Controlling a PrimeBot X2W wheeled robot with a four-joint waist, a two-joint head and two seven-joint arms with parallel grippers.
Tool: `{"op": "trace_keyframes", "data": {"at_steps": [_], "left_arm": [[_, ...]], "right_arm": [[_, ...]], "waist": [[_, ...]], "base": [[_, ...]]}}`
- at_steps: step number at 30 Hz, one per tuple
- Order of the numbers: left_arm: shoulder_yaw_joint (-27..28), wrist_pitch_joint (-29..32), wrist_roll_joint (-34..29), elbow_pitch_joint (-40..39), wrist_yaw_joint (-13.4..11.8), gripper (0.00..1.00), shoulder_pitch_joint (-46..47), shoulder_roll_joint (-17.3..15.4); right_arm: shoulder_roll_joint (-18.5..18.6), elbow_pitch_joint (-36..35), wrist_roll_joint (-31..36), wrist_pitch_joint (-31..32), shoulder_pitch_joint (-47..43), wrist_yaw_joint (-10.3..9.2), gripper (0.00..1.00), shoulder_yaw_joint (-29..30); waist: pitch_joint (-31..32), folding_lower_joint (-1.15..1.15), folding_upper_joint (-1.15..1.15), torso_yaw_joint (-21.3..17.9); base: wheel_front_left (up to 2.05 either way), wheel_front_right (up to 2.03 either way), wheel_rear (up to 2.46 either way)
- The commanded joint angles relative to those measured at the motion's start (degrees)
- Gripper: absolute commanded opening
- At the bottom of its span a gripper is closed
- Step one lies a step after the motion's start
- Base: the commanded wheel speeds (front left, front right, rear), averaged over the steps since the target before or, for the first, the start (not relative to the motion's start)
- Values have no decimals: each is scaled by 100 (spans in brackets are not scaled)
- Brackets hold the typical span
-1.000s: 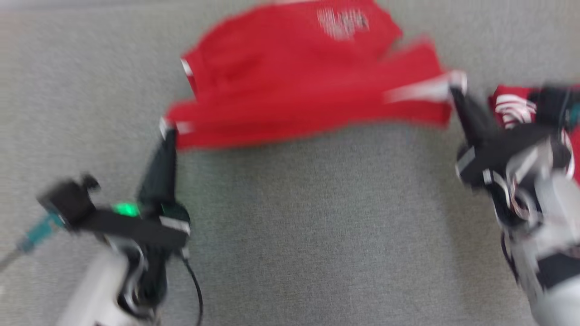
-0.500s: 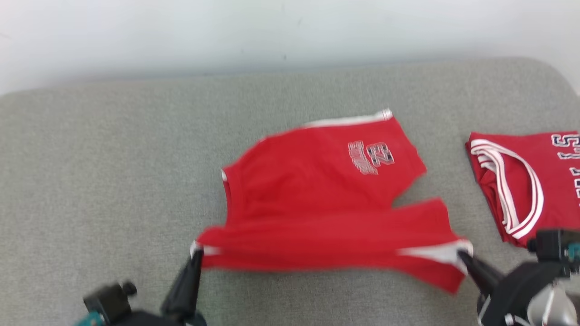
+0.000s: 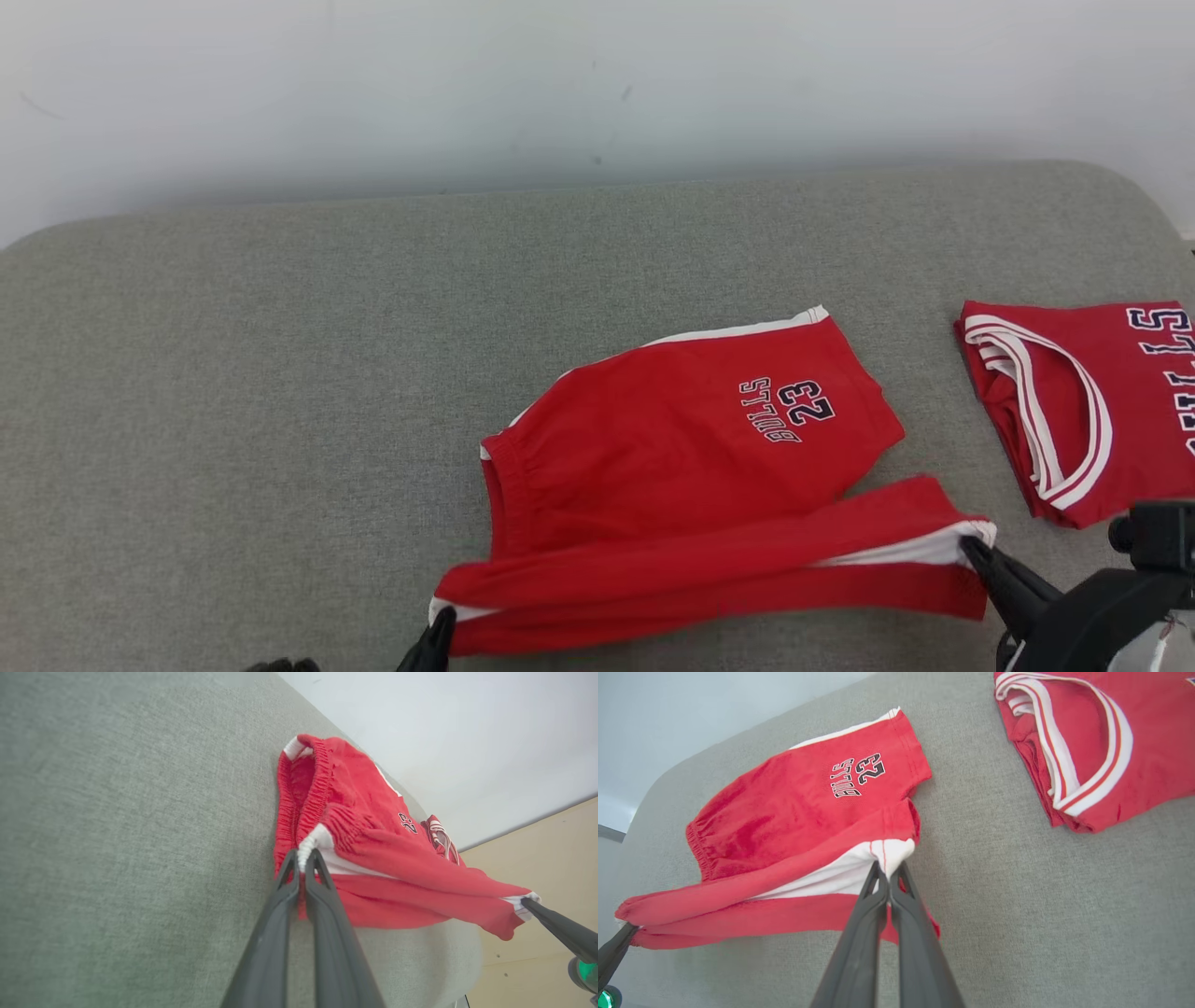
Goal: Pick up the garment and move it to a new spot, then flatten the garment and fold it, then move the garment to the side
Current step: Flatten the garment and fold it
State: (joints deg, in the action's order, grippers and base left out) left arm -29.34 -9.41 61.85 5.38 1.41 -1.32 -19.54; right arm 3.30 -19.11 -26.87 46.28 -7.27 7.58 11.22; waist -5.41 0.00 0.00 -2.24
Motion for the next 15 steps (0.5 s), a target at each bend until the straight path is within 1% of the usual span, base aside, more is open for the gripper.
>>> {"op": "trace_keyframes", "data": {"at_steps": [1, 7, 15], "left_arm": [[39, -46, -54, -7, -32, 0, 131, 21], [-65, 28, -182, 161, -29, 0, 693, 238], [-81, 68, -271, 554, 21, 0, 1390, 453]], "right_arm": [[5, 50, 83, -117, 136, -19, 0, -9], [230, 589, 210, -532, 793, -17, 0, -323], [549, 1452, 338, -1092, 1725, -17, 0, -612]], "waist": [[10, 0, 0, 14], [-2, 0, 0, 63], [-217, 0, 0, 151]], "base": [[0, 0, 0], [0, 0, 0], [0, 0, 0]]}}
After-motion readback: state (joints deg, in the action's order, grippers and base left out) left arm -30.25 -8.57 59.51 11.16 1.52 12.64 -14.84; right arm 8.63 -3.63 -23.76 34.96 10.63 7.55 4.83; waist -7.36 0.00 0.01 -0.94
